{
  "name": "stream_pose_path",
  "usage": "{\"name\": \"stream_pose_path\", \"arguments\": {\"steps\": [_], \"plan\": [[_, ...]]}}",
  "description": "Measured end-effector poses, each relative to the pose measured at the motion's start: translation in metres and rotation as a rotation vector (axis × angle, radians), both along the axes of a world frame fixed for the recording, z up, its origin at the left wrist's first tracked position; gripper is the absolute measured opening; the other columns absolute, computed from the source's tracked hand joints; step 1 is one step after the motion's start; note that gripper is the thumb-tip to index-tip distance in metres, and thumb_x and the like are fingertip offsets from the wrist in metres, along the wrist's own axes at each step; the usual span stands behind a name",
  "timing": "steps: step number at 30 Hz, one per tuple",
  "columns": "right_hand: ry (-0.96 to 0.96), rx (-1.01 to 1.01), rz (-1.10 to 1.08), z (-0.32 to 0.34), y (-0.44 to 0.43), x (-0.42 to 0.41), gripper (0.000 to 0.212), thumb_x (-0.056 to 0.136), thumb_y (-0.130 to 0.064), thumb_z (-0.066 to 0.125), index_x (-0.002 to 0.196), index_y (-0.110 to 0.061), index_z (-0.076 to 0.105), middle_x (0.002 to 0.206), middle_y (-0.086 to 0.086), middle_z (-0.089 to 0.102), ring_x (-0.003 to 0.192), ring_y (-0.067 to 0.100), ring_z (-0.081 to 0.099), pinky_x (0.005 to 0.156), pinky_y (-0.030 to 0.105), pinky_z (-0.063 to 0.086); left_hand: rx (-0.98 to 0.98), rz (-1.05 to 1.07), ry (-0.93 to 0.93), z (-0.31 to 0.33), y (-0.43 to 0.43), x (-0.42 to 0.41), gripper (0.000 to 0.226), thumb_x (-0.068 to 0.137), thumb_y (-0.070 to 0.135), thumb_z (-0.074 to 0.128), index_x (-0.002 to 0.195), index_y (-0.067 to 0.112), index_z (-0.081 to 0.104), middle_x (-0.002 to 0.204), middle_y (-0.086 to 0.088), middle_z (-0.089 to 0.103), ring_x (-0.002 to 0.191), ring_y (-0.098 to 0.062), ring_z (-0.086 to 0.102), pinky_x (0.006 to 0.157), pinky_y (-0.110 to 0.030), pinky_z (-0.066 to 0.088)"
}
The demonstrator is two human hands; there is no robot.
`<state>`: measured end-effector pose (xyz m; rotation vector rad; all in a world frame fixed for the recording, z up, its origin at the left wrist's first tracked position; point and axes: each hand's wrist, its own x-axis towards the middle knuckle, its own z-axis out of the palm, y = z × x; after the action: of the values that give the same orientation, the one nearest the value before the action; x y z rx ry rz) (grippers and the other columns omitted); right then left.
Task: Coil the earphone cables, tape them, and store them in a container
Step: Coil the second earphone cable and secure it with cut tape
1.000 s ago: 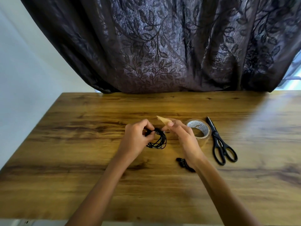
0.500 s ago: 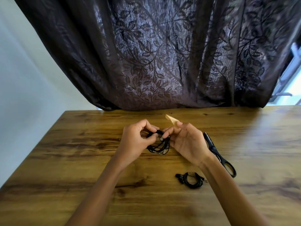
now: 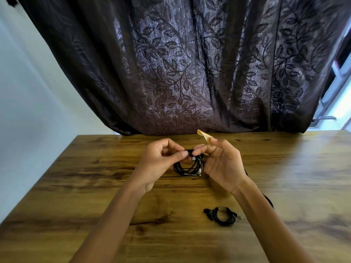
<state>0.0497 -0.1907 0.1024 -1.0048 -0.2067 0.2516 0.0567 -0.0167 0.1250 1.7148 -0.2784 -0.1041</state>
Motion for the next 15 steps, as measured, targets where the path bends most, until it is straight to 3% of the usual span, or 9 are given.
{"name": "stream_pose_path", "arguments": {"steps": [5,9,13,15], "plan": [[-0.094,-0.067,-0.099,0.004,0.001,-0.006,0.027,0.073,-0.031,0.062,0.078,-0.007,0.070,0.091,0.010,0.068,0.092,0.030,0.063,0.087,0.042,0.048,-0.159,0.096,0.100,0.003,-0.005,-0.004,0.007,0.074,0.004,0.072,0.079,0.006,0.068,0.072,-0.005,0.071,0.070,-0.015,0.068,0.070,-0.025,0.056],[-0.242,-0.279,-0.532,0.011,0.009,-0.012,0.003,0.080,-0.011,0.069,0.079,-0.013,0.068,0.091,0.004,0.069,0.085,0.014,0.063,0.079,0.029,0.050,-0.157,0.194,0.026,0.006,-0.009,-0.005,0.007,0.072,0.003,0.074,0.075,0.007,0.070,0.073,-0.009,0.072,0.066,-0.017,0.069,0.068,-0.024,0.056],[-0.662,-0.751,-1.064,0.012,0.015,-0.017,0.007,0.078,-0.010,0.071,0.080,-0.015,0.066,0.082,-0.003,0.067,0.077,0.010,0.061,0.072,0.020,0.048,-0.176,0.226,-0.008,0.009,-0.014,-0.008,0.008,0.071,0.003,0.075,0.075,0.007,0.070,0.070,-0.006,0.072,0.064,-0.016,0.069,0.063,-0.020,0.055],[-0.931,-1.009,-1.185,0.008,0.017,-0.018,0.002,0.078,-0.012,0.068,0.078,-0.010,0.067,0.081,-0.002,0.066,0.077,0.013,0.058,0.072,0.023,0.046,-0.173,0.239,-0.021,0.009,-0.015,-0.009,0.008,0.070,0.004,0.076,0.075,0.007,0.070,0.069,-0.005,0.072,0.063,-0.015,0.068,0.065,-0.021,0.056]]}}
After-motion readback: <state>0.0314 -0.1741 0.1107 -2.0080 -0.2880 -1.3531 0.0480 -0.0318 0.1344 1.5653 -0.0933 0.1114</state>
